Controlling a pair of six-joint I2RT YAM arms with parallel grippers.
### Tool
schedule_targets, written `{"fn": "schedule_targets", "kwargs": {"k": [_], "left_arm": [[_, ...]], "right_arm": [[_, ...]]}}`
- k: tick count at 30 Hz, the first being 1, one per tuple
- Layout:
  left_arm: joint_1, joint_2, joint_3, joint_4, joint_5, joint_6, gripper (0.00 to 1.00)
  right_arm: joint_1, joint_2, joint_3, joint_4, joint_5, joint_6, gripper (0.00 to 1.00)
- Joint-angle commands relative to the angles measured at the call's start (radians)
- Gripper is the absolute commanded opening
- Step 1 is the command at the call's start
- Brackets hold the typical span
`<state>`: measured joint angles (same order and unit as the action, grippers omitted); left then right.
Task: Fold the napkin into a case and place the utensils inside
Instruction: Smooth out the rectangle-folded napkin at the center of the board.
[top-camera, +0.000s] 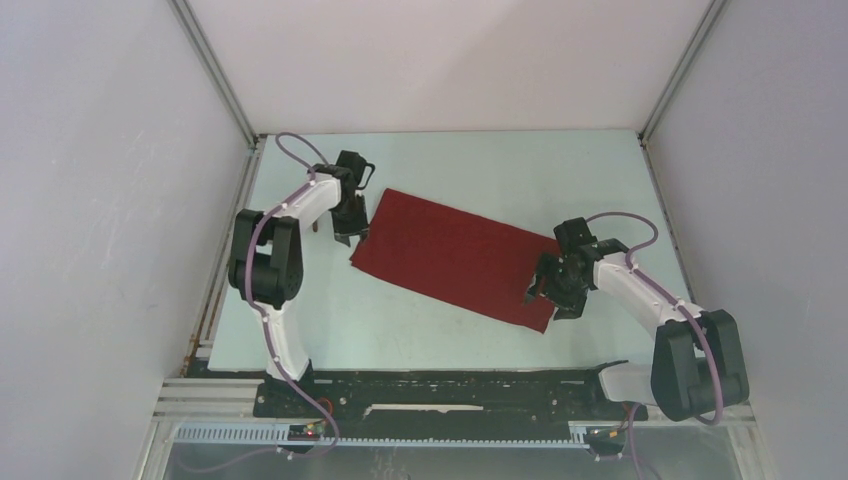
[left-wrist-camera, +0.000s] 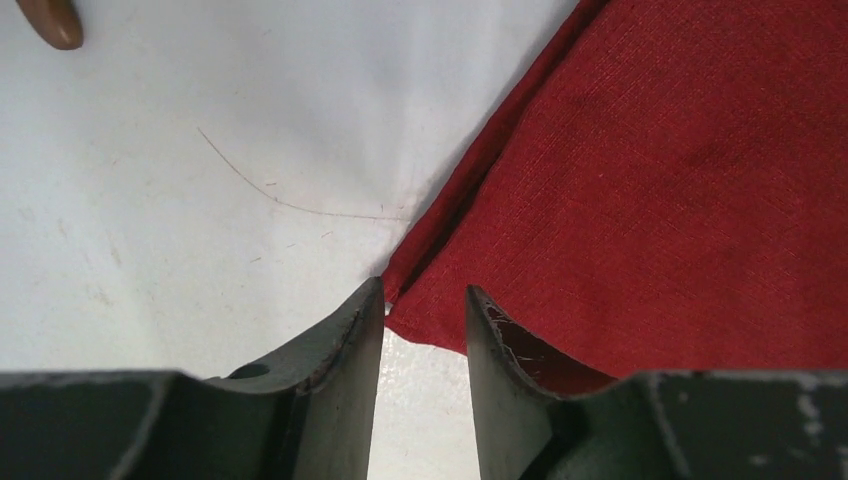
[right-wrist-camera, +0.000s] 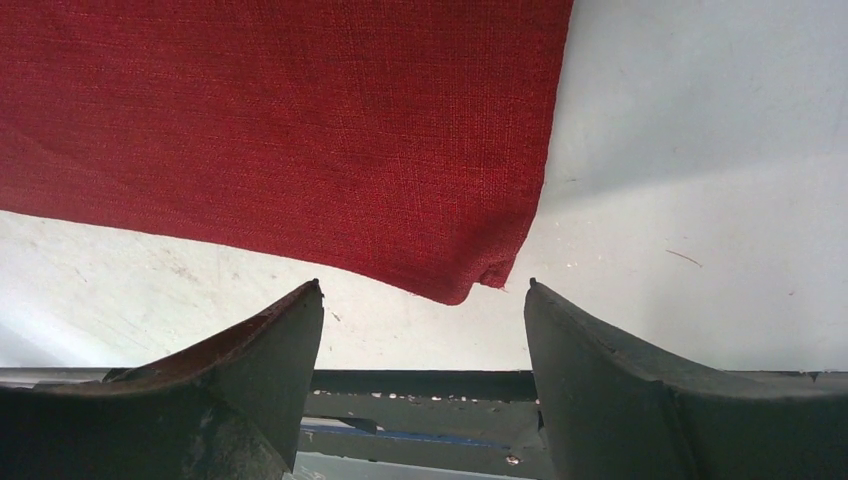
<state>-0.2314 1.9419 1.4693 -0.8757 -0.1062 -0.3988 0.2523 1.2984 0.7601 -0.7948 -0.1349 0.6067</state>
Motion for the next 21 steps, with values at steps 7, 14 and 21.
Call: {"fn": "schedule_targets", "kwargs": {"k": [7, 14, 21], "left_arm": [[0.003, 0.049, 0.052, 0.004, 0.0, 0.037, 0.42], [0.003, 0.084, 0.066, 0.01, 0.036, 0.036, 0.32], [0.001, 0.073, 0.069, 0.014, 0.018, 0.034, 0.22]], "right_arm": [[-0.004, -0.021, 0.01, 0.013, 0.018, -0.018, 0.8], [-0.011, -0.026, 0.009, 0.013, 0.018, -0.021, 0.8], [-0.016, -0.03, 0.009, 0.013, 0.021, -0.022, 0.8]]}}
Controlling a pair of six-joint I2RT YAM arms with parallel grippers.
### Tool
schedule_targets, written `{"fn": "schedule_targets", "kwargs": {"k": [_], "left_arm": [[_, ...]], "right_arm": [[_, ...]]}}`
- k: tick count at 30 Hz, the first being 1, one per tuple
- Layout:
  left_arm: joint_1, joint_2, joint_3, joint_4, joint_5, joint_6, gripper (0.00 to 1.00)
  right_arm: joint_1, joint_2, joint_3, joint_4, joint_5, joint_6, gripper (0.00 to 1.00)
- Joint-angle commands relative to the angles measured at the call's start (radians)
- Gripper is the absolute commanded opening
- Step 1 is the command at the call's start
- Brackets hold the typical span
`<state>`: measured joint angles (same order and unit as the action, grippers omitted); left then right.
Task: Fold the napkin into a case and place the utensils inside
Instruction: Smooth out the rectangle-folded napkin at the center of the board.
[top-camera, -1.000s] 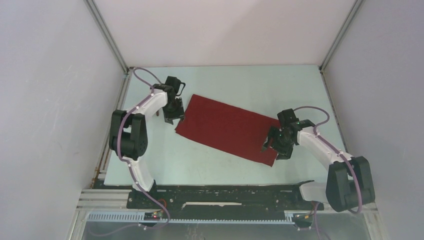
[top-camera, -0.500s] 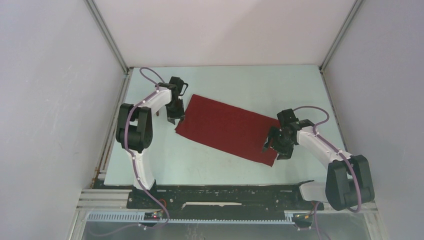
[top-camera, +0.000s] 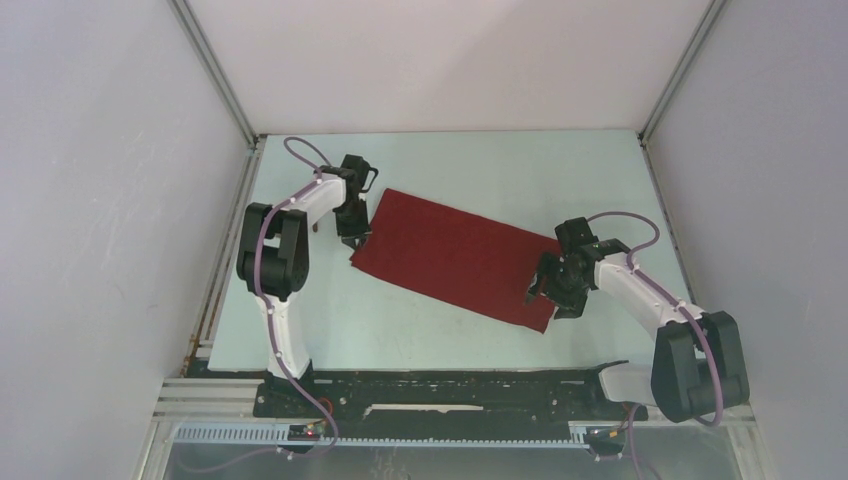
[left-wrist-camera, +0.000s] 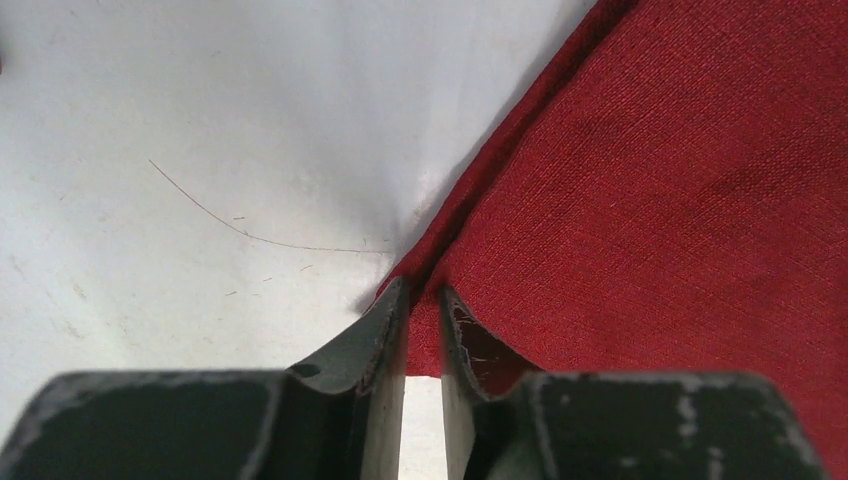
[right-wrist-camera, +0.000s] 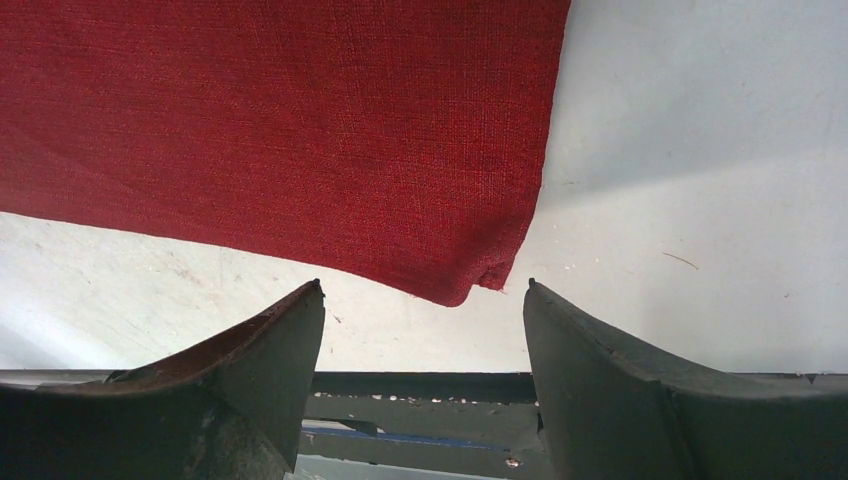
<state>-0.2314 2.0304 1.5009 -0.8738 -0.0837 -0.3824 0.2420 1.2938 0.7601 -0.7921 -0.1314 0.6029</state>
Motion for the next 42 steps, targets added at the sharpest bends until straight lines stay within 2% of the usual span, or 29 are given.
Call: {"fn": "schedule_targets", "kwargs": {"k": [1, 5, 7, 17, 31, 37, 39, 42], "left_arm": [[0.001, -0.023, 0.036, 0.014, -0.007, 0.016, 0.2], [0.0, -0.05, 0.037, 0.021, -0.009, 0.011, 0.05], [-0.001, -0.059, 0.038, 0.02, -0.014, 0.008, 0.03], [-0.013, -0.094, 0.081, -0.007, -0.045, 0.015, 0.02], [-0.011, 0.002, 0.111, -0.012, -0.057, 0.024, 0.02], [-0.013, 0.017, 0.117, -0.016, -0.067, 0.028, 0.11], [-0.019, -0.02, 0.122, -0.023, -0.09, 0.03, 0.23], [-0.035, -0.104, 0.101, -0.043, -0.115, 0.029, 0.47]], "right_arm": [[-0.006, -0.025, 0.01, 0.01, 0.019, -0.018, 0.8], [-0.008, -0.019, 0.008, 0.017, 0.017, -0.018, 0.8], [-0.007, -0.016, 0.003, 0.023, 0.013, -0.017, 0.8], [-0.007, 0.0, -0.005, 0.036, 0.003, -0.011, 0.79], [-0.002, 0.025, -0.006, 0.061, -0.035, -0.008, 0.82], [0.015, -0.012, -0.005, 0.058, -0.042, -0.009, 0.93], [0.024, -0.026, -0.005, 0.049, -0.037, -0.007, 0.96], [0.027, -0.043, -0.006, 0.032, -0.041, 0.001, 0.98]]}}
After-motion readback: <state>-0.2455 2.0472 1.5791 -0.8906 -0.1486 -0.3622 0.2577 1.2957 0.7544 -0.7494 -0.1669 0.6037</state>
